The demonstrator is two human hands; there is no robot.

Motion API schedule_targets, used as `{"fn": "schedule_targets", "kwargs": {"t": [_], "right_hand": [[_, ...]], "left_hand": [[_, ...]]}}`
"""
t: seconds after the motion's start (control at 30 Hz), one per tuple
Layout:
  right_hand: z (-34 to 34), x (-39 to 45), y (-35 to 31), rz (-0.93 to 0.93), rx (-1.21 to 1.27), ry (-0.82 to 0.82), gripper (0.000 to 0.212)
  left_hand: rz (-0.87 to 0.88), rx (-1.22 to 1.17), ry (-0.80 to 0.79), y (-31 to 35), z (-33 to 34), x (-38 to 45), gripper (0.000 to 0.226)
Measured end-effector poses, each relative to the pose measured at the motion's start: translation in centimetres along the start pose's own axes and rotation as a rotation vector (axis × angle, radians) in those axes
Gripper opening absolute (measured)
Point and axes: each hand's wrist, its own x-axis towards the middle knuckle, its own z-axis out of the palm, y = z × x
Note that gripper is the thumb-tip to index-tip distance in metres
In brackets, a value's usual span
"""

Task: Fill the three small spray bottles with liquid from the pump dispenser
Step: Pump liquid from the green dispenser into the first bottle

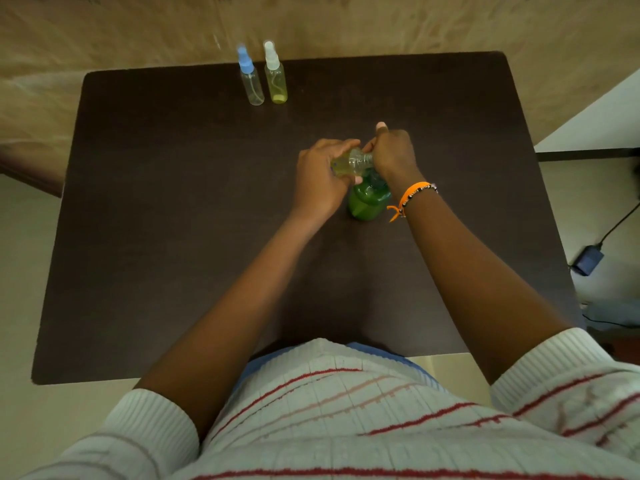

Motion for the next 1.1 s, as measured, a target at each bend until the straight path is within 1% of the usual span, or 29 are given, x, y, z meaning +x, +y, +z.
{"fn": "schedule_targets", "kwargs": {"t": [0.2, 0.4, 0.53, 0.67, 0.8, 0.97, 1.1], "right_hand": [[0.2, -0.2, 0.2, 0.005, 0.01, 0.005, 0.049], [-0.2, 0.0, -0.6, 0.0, 0.021, -0.063, 0.055], [-0.1, 0.3, -0.1, 0.015, 0.043, -0.004, 0.055], [0.1, 0.3, 0.2, 0.028, 0.035, 0.011, 0.05], [0.2, 0.1, 0.0, 0.029, 0.027, -0.023, 0.05], [-0.1, 0.1, -0.7, 0.032, 0.004, -0.066, 0.058], [0.0, 0.3, -0.4, 0.015, -0.003, -0.04, 0.054]], "left_hand": [[-0.022, -0.009, -0.008, -0.2, 0.1, -0.1, 0.058], [-0.011, -0.009, 0.026, 0.4, -0.2, -0.2, 0.056], [-0.021, -0.015, 0.015, 0.6, -0.1, -0.4, 0.055], [-0.028, -0.003, 0.0, 0.7, -0.1, -0.4, 0.055], [-0.023, 0.007, 0.012, 0.9, -0.2, -0.6, 0.054], [-0.012, 0.015, 0.018, 1.4, -0.5, -0.7, 0.053], [-0.04, 0.017, 0.009, 1.1, -0.3, -0.6, 0.053]]}}
